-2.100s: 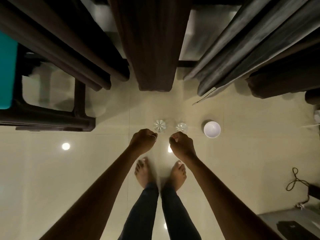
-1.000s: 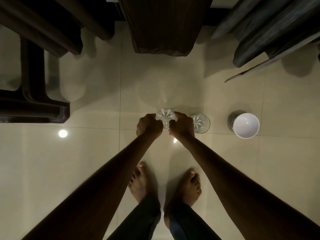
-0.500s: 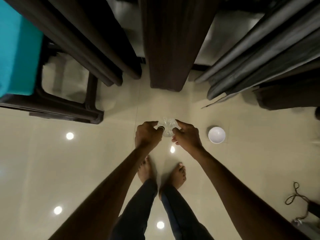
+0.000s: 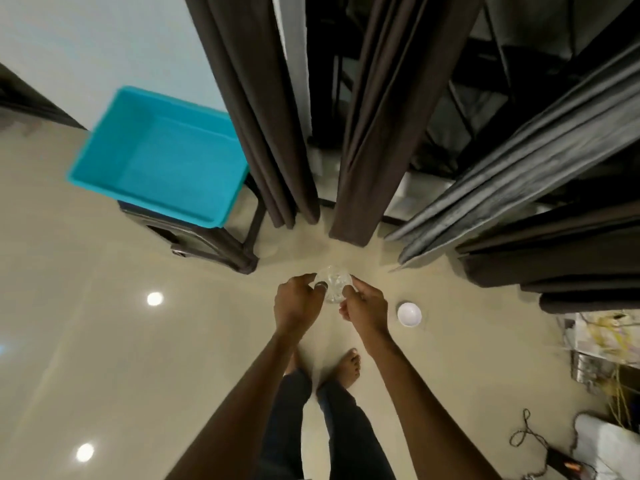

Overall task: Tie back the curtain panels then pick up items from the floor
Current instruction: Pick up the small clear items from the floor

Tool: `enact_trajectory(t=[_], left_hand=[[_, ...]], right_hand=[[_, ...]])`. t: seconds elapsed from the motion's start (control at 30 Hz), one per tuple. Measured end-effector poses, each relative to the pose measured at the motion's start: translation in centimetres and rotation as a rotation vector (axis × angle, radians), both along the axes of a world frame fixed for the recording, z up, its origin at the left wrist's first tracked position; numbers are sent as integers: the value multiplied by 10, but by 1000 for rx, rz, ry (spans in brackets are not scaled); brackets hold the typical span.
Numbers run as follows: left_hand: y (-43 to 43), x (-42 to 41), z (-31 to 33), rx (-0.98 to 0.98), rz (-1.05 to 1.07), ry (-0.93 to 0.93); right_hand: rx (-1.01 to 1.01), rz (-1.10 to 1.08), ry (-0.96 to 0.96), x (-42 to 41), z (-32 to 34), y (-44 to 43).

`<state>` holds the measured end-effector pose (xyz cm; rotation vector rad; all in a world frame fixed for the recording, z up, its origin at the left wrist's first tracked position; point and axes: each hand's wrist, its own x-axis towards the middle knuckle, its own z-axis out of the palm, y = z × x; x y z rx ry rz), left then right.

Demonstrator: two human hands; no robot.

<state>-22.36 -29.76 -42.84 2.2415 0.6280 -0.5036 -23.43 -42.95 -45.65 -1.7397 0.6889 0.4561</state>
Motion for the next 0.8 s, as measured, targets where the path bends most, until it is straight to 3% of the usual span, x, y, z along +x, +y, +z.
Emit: enact_trajectory(t=[0.17,0.5,0.8], left_hand=[[24,-17,43,29,121,-101],[106,-28,71,-175,204,-257],[211,-28,84,-232,297,-217]], right_hand=[[22,1,-24,2,47,38],[-37,-111,-51,-10,95,129],[-145,-119,-124,-17,94,245]])
